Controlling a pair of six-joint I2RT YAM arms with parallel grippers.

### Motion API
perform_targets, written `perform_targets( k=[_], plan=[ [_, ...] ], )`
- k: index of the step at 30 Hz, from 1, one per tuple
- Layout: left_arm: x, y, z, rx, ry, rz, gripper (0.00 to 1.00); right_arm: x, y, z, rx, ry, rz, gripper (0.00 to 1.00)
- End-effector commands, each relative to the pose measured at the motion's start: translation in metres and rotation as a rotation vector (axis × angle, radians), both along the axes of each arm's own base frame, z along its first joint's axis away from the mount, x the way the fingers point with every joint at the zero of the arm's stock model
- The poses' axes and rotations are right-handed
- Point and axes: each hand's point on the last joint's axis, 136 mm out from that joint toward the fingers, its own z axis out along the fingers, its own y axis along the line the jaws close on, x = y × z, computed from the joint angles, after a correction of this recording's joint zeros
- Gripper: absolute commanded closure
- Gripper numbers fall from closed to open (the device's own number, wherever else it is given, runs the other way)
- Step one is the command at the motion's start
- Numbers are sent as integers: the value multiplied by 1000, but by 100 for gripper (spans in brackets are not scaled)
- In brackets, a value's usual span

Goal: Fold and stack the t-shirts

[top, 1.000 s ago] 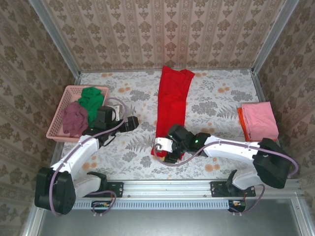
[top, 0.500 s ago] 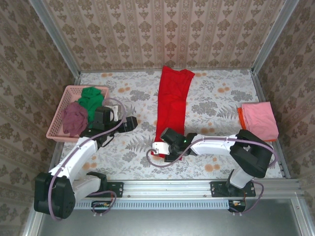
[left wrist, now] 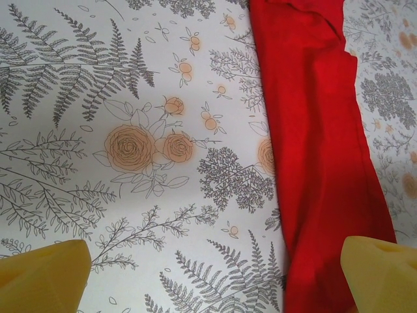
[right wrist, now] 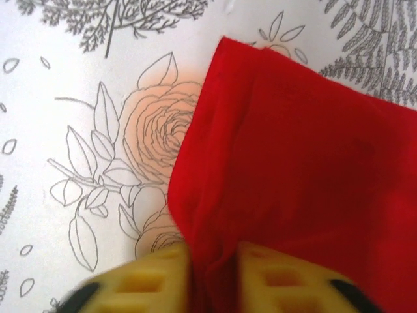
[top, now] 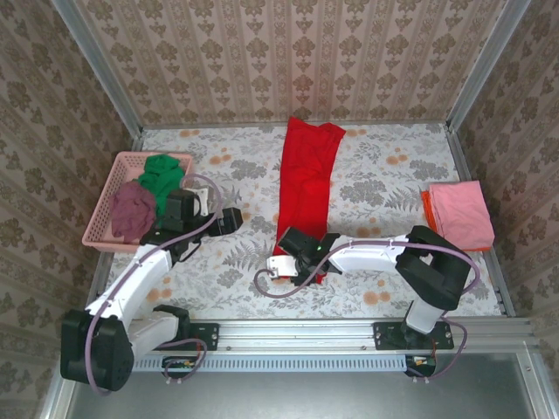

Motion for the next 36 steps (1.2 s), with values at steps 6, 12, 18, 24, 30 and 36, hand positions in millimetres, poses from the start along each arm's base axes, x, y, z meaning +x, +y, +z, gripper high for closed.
perform_targets(
  k=[6, 12, 18, 24, 30, 36],
  plan=[
    [-1, -5, 40, -27, -121, -60, 0, -13, -21, 11, -48, 34, -8, 100],
    [-14, -12, 68, 105, -307, -279, 0, -8, -39, 39, -2, 32, -70, 100],
    [-30, -24, 80, 182, -413, -494, 0, 1, -49, 80, 83, 3, -100, 100],
    [-34, -27, 74, 205, -456, -553, 0, 13, -58, 102, 110, -23, -107, 100],
    [-41, -27, 72, 226, -480, -595, 0, 53, -65, 123, 112, -88, -129, 100],
    [-39, -29, 77, 182, -500, -564, 0, 110, -59, 128, 111, -132, -136, 100]
  ],
)
